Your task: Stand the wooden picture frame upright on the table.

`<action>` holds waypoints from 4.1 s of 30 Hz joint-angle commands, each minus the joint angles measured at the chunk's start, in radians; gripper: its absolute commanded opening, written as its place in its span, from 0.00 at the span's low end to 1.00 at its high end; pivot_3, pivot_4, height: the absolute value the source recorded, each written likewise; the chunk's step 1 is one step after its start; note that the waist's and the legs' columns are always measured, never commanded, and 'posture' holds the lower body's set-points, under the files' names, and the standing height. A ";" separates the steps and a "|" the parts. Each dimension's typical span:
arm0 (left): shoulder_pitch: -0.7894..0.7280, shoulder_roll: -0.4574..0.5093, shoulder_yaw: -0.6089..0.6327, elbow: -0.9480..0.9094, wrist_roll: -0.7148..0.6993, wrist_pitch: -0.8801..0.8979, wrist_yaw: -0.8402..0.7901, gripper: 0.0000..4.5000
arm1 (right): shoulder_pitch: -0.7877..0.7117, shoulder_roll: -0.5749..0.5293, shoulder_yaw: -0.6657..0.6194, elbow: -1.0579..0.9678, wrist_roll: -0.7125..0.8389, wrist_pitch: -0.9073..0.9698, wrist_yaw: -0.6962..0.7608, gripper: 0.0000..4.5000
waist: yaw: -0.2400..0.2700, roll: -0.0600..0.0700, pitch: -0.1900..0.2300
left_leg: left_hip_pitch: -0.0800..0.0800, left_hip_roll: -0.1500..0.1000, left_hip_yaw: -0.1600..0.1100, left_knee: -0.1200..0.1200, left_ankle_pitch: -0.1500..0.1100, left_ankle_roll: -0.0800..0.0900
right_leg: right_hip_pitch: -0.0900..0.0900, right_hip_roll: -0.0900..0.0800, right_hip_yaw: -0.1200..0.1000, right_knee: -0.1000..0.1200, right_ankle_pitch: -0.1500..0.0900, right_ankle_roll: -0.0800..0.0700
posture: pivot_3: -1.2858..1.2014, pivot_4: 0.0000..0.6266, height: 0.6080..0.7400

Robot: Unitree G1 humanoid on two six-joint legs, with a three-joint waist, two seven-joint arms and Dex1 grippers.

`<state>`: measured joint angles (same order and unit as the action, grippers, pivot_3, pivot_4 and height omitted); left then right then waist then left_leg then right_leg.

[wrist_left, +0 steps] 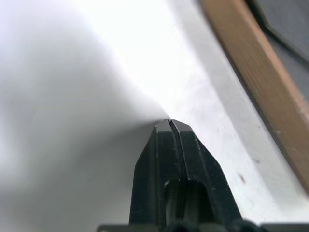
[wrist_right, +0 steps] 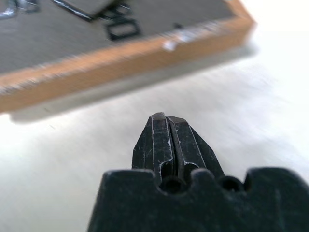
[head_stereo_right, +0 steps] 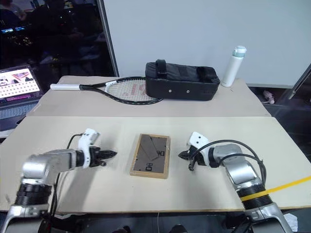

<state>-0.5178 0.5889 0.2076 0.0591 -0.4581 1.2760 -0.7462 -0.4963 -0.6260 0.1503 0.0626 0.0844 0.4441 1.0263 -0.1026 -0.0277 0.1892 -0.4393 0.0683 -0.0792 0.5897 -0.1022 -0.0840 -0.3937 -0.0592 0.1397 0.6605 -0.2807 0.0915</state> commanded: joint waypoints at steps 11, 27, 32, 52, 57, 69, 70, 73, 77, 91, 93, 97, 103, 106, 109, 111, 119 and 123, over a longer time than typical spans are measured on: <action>-0.143 -0.009 -0.118 0.284 -0.759 0.338 0.289 0.96 | 0.031 -0.002 -0.015 -0.099 0.132 0.035 0.050 0.00 | 0.013 0.000 0.000 | -0.003 0.000 0.000 -0.001 0.000 0.000 | -0.003 0.000 0.000 0.000 -0.001 0.001 | 0.52 0.24 0.85; -0.132 -0.359 0.031 0.337 -0.846 0.338 0.677 0.86 | 0.123 0.003 -0.034 -0.228 0.176 0.121 -0.011 0.00 | 0.066 -0.001 -0.003 | -0.003 -0.003 -0.001 0.000 -0.001 0.000 | 0.005 -0.001 0.000 -0.011 0.001 0.003 | 0.52 0.24 0.85; -0.116 -0.302 0.003 0.322 -0.895 0.338 0.691 0.48 | 0.117 -0.015 -0.052 -0.198 0.169 0.102 -0.023 0.00 | 0.055 -0.001 -0.003 | -0.003 -0.002 -0.001 -0.002 -0.001 0.000 | 0.004 -0.001 0.000 -0.012 0.001 0.002 | 0.52 0.24 0.85; -0.323 -0.118 -0.194 0.108 -0.634 0.181 0.249 0.14 | -0.258 0.037 -0.187 -0.034 0.467 0.309 0.023 0.48 | 0.039 -0.002 -0.001 | -0.012 -0.002 -0.001 -0.003 0.000 -0.001 | -0.004 -0.001 -0.001 -0.014 0.003 0.001 | 0.52 0.24 0.85; -0.337 -0.044 -0.293 0.028 -0.574 0.155 0.076 0.14 | -0.297 0.085 -0.145 0.067 0.421 0.208 0.036 0.78 | 0.039 -0.001 0.000 | -0.019 -0.002 -0.002 -0.003 0.000 -0.001 | -0.012 -0.001 -0.001 -0.012 0.007 -0.005 | 0.52 0.24 0.85; -0.426 -0.020 -0.386 0.059 -0.432 0.105 -0.118 0.14 | -0.293 0.130 -0.096 -0.028 0.524 0.279 0.196 0.78 | 0.037 0.000 0.000 | -0.019 -0.002 -0.002 -0.003 0.000 -0.001 | -0.012 0.000 -0.001 -0.011 0.005 -0.001 | 0.52 0.24 0.85; -0.430 -0.019 -0.385 0.067 -0.430 0.108 -0.131 0.14 | -0.287 0.127 -0.099 -0.043 0.534 0.285 0.199 0.78 | 0.037 0.000 0.000 | -0.019 -0.002 -0.002 -0.003 0.000 -0.001 | -0.012 0.000 -0.001 -0.011 0.004 0.000 | 0.52 0.24 0.85; -0.434 -0.014 -0.373 0.088 -0.433 0.117 -0.171 0.14 | -0.267 0.104 -0.112 -0.079 0.553 0.308 0.202 0.78 | 0.037 0.000 0.000 | -0.019 -0.002 -0.002 -0.003 0.000 -0.001 | -0.012 0.000 -0.001 -0.011 0.004 0.000 | 0.52 0.24 0.85; -0.453 0.002 -0.338 0.139 -0.434 0.126 -0.207 0.14 | -0.253 0.069 -0.152 -0.103 0.603 0.368 0.191 0.78 | 0.037 0.000 0.000 | -0.019 -0.002 -0.002 -0.002 0.000 -0.001 | -0.012 0.000 -0.001 -0.010 0.004 0.000 | 0.52 0.24 0.85; -0.545 0.035 -0.181 0.311 -0.483 0.238 -0.305 0.14 | -0.203 -0.070 -0.285 0.044 0.328 -0.079 0.015 0.78 | 0.041 0.000 0.000 | -0.020 -0.002 -0.002 -0.001 0.000 -0.001 | -0.012 0.000 -0.001 -0.010 0.003 0.002 | 0.52 0.24 0.85; -0.550 0.022 -0.151 0.348 -0.494 0.262 -0.315 0.14 | -0.171 -0.080 -0.286 0.080 0.207 -0.312 -0.055 0.78 | 0.041 0.000 0.000 | -0.020 -0.002 -0.002 -0.001 0.000 -0.001 | -0.012 -0.001 -0.001 -0.010 0.003 0.002 | 0.52 0.24 0.85; -0.552 -0.022 -0.113 0.399 -0.505 0.309 -0.315 0.14 | -0.107 -0.089 -0.218 0.134 -0.073 -0.780 -0.219 0.78 | 0.040 0.000 0.000 | -0.020 -0.002 -0.002 -0.001 0.000 -0.001 | -0.012 0.000 -0.001 -0.011 0.003 0.002 | 0.52 0.24 0.85; -0.526 -0.124 -0.108 0.412 -0.520 0.338 -0.248 0.14 | -0.141 -0.066 -0.092 0.217 -0.474 -1.213 -0.532 0.78 | 0.031 0.000 0.000 | -0.019 -0.002 -0.002 -0.001 0.001 -0.001 | -0.012 0.000 -0.001 -0.009 0.003 0.002 | 0.52 0.24 0.85; -0.526 -0.178 -0.066 0.432 -0.500 0.330 -0.176 0.14 | -0.196 -0.059 -0.058 0.260 -0.651 -1.310 -0.720 0.78 | 0.030 0.000 0.001 | -0.019 -0.002 -0.002 0.000 0.002 -0.003 | -0.014 0.000 -0.001 -0.004 0.003 0.001 | 0.52 0.24 0.85; -0.514 -0.222 -0.042 0.457 -0.482 0.336 -0.107 0.14 | -0.242 -0.046 -0.026 0.306 -0.783 -1.360 -0.895 0.78 | 0.033 0.000 0.001 | -0.017 -0.002 -0.002 0.000 0.003 -0.003 | -0.014 0.000 -0.001 -0.001 0.003 0.000 | 0.52 0.24 0.85; -0.500 -0.229 -0.048 0.443 -0.513 0.338 -0.087 0.14 | -0.267 -0.041 -0.005 0.333 -0.840 -1.380 -0.979 0.78 | 0.033 0.000 0.001 | -0.017 -0.002 -0.002 0.000 0.003 -0.003 | -0.013 0.000 -0.001 -0.002 0.003 0.000 | 0.52 0.24 0.85; -0.473 -0.216 -0.065 0.397 -0.620 0.338 -0.046 0.14 | -0.318 -0.045 0.054 0.400 -0.872 -1.430 -1.092 0.55 | 0.032 0.000 0.001 | -0.017 -0.002 -0.003 0.000 0.003 -0.003 | -0.012 -0.001 -0.001 -0.001 0.006 -0.006 | 0.52 0.24 0.85; -0.457 -0.184 -0.094 0.375 -0.654 0.338 -0.044 0.25 | -0.329 -0.057 0.074 0.418 -0.871 -1.456 -1.115 0.33 | 0.030 0.000 0.001 | -0.016 -0.003 -0.003 0.000 0.003 -0.003 | -0.012 -0.001 -0.001 0.000 0.006 -0.006 | 0.52 0.24 0.85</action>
<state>-0.9612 0.3863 0.1472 0.4878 -1.1091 1.6112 -0.8086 -0.7981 -0.6793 0.2232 0.4824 -0.8120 -0.9885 -0.0775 -0.0728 -0.0277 0.1898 -0.4551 0.0654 -0.0819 0.5896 -0.0992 -0.0873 -0.4054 -0.0600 0.1388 0.6607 -0.2742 0.0856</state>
